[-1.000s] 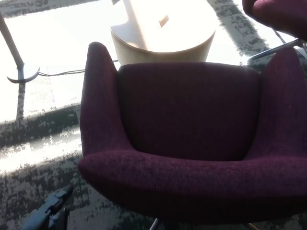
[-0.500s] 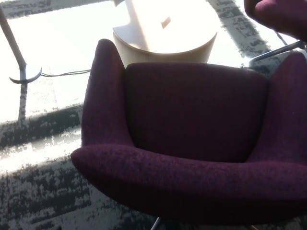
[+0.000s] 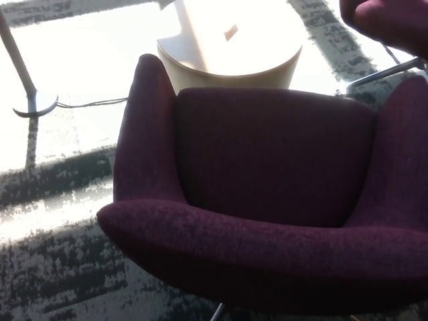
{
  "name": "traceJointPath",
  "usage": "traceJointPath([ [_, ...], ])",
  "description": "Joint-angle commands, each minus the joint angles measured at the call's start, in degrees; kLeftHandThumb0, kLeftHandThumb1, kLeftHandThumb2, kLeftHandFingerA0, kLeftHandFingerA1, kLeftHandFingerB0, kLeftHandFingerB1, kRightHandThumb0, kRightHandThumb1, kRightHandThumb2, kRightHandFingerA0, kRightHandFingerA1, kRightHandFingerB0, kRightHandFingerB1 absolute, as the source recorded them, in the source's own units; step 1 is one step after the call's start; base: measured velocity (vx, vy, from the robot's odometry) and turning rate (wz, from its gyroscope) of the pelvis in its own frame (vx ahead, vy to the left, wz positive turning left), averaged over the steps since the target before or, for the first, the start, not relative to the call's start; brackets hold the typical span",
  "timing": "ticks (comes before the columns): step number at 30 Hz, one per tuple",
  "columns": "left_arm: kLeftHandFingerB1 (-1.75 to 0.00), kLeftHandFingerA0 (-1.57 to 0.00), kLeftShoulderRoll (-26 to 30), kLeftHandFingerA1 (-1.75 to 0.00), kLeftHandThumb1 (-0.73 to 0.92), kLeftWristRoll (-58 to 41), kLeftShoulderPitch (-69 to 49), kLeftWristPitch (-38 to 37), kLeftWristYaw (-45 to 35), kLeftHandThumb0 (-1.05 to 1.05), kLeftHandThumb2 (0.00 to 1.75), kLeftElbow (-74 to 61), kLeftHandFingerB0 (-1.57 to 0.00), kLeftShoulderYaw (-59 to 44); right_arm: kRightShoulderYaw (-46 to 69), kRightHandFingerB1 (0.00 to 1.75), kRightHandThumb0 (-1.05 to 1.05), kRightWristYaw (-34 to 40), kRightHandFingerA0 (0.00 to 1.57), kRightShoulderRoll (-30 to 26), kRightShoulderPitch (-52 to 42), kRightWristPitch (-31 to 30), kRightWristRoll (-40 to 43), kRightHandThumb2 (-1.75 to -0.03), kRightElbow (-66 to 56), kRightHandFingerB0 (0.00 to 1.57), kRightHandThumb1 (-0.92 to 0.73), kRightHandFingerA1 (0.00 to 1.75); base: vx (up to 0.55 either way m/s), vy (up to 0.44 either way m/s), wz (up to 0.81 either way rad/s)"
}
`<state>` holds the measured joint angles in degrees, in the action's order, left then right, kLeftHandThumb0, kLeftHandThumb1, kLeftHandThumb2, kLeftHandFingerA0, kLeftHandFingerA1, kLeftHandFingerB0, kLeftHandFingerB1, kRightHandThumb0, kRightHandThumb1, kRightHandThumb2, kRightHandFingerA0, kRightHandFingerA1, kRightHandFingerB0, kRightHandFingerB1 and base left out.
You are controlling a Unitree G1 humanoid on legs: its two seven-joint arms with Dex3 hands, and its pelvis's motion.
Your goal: The robot stands in front of a sofa and uses its left hand to push the left side of the sofa
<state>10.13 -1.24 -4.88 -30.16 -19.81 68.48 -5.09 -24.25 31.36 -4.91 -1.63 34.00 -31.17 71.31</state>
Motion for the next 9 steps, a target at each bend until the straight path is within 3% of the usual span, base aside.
traceJointPath([
  [1,-0.14,-0.06,1.3,-0.24,0.86,1.3,0.1,-1.8,2.5,-0.94,1.24,1.0,-0.07,0.0,-0.3,0.46,-0.47,-0.6,0.79,-0.5,-0.5,0.1,-0.2,-0.60,0.4,0.72,-0.66,0.74,0.00,0.000,0.00],
  [4,-0.16,0.00,1.4,-0.23,0.83,1.3,0.4,-1.7,2.0,-0.88,1.24,1.4,0.00,0.1,-0.7,0.47,-0.46,0.3,0.82,-0.8,-0.5,0.6,-0.7,-0.60,0.6,0.74,-0.65,0.76,0.00,0.000,0.00],
  [9,-0.15,-0.04,1.1,-0.25,0.84,1.1,0.3,-1.6,2.3,-0.93,1.23,1.7,-0.05,-0.2,-0.9,0.47,-0.46,0.6,0.81,-0.8,-0.7,0.4,-0.9,-0.60,0.5,0.73,-0.65,0.76,0.00,0.000,0.00],
])
